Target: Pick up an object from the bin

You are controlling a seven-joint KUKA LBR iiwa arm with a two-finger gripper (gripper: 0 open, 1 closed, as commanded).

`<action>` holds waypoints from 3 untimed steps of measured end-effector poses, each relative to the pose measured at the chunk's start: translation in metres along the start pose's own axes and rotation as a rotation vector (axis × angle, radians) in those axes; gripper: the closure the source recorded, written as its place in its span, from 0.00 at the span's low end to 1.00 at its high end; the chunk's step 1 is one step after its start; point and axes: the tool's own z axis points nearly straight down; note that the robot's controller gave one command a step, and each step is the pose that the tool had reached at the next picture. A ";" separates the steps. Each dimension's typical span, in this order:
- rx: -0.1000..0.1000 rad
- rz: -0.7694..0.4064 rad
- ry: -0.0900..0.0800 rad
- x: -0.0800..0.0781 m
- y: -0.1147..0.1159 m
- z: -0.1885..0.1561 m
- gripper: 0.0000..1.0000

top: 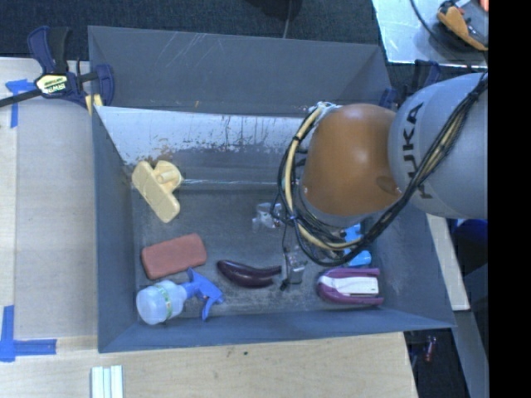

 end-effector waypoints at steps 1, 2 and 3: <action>0.002 -0.100 -0.006 0.000 -0.004 0.083 0.00; 0.001 0.040 -0.014 -0.001 -0.007 0.081 1.00; 0.001 0.040 -0.014 -0.001 -0.007 0.081 1.00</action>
Offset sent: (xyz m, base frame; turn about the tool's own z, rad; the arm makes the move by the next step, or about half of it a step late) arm 0.0015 -0.0068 -0.0827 0.0405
